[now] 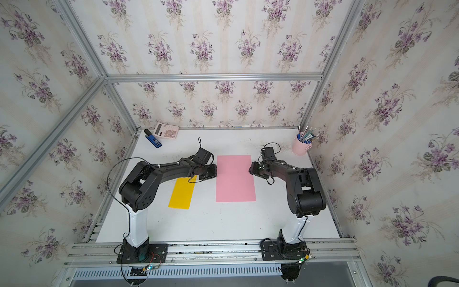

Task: Fold the rectangular paper in half along the long edge
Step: Pick up the paper from the center of the board.

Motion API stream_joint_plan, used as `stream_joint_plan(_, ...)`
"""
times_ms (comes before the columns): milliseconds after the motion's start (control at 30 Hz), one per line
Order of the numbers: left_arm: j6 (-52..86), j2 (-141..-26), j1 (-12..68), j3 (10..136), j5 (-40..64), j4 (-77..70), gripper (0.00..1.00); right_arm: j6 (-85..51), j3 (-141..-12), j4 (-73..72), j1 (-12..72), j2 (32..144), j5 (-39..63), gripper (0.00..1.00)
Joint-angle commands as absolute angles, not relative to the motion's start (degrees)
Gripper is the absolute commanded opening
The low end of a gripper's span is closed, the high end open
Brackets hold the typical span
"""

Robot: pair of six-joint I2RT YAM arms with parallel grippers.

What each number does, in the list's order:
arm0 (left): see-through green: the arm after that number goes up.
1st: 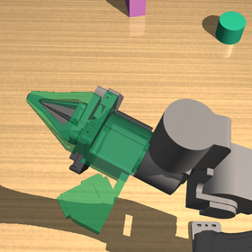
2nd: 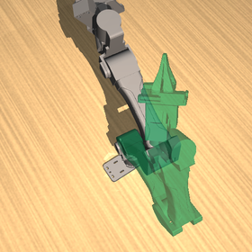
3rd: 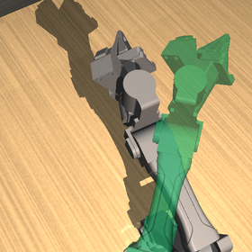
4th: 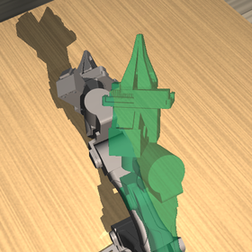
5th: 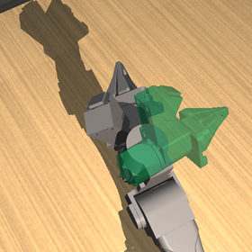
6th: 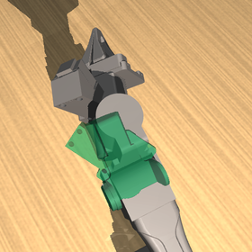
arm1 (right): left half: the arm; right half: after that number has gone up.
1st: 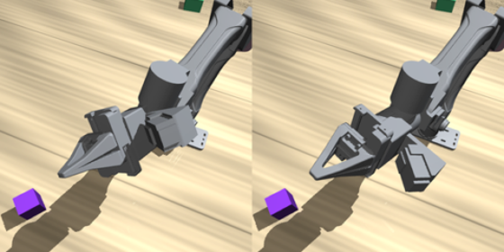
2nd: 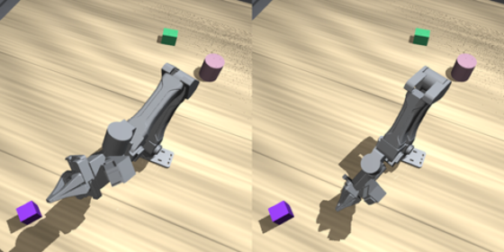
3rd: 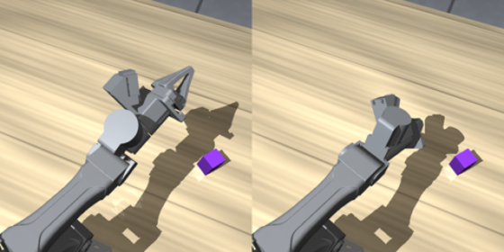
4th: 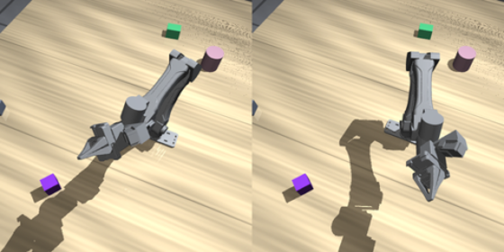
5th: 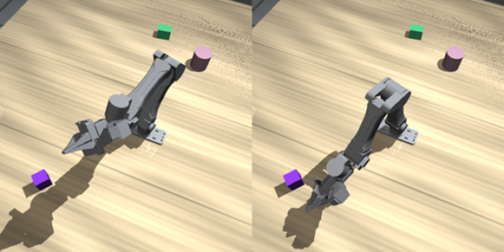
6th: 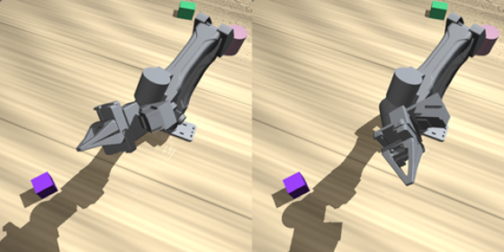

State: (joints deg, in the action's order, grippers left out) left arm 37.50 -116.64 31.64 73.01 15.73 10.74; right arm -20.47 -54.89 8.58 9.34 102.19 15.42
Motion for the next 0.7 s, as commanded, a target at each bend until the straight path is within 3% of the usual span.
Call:
stream_joint_plan(0, 37.2, -117.0, 31.6, 73.0, 15.1, 12.3, 0.00, -19.8, -54.9, 9.6, 9.4, 103.3, 14.9, 0.55)
stream_joint_plan(667, 36.6, -116.8, 31.6, 73.7, 14.7, 14.2, 0.00, -18.8, -55.3, 13.6, 10.8, 103.6, 21.4, 0.55)
